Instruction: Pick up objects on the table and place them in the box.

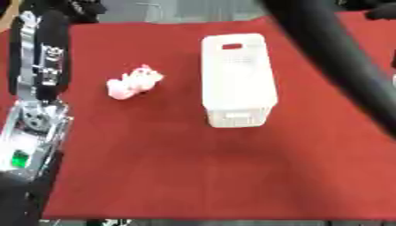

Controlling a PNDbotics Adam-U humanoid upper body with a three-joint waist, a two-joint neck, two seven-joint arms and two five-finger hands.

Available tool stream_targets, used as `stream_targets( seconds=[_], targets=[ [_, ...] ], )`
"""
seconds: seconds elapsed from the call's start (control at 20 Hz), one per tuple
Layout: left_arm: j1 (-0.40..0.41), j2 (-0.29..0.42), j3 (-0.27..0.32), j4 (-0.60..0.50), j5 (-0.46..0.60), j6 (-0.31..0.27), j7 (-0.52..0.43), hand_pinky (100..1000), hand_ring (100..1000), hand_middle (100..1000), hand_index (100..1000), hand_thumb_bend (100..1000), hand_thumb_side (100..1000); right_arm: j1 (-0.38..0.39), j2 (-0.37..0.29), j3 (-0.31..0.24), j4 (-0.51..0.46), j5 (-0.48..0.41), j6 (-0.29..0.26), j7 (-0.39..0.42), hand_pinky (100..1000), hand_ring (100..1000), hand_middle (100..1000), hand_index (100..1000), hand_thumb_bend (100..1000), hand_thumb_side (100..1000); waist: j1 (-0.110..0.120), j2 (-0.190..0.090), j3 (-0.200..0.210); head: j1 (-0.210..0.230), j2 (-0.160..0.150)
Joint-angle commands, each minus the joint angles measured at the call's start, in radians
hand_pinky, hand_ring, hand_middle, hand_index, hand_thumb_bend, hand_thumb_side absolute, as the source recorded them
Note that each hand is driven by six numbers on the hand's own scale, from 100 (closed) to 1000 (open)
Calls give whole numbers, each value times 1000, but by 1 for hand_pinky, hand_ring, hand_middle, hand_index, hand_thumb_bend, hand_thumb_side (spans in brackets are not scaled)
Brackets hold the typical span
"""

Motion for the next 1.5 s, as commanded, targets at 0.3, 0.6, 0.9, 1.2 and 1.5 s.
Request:
stream_targets(
  seconds=[0.3, 0.6, 0.9, 1.2, 1.5],
  targets=[
    [-8, 12, 3, -14, -6, 0, -3, 709, 743, 860, 806, 342, 862, -3, -14, -8, -14, 3, 3, 6, 612, 705, 799, 707, 100, 794, -3, -18, 2, 6, -8],
    [-11, 23, 1, -14, -14, 4, -11, 701, 756, 865, 810, 397, 814, -3, -16, -7, -14, 3, 4, 9, 612, 705, 794, 706, 100, 794, -1, -20, -1, 5, -4],
    [-20, 66, -4, -14, -29, 22, -31, 636, 743, 853, 816, 431, 778, -2, -19, -5, -14, 3, 4, 12, 612, 705, 792, 706, 100, 794, 2, -23, -3, 7, -4],
    [-47, 263, -29, -3, -114, 116, -127, 631, 739, 844, 832, 536, 718, 3, -28, -2, -14, 3, 5, 16, 611, 705, 791, 706, 100, 794, 10, -30, -11, 14, 2],
    [-106, 470, -89, 106, -205, 187, -268, 588, 727, 834, 844, 589, 720, 10, -33, 0, -14, 3, 7, 20, 611, 705, 791, 707, 100, 794, 18, -38, -14, 25, 2]
  ],
)
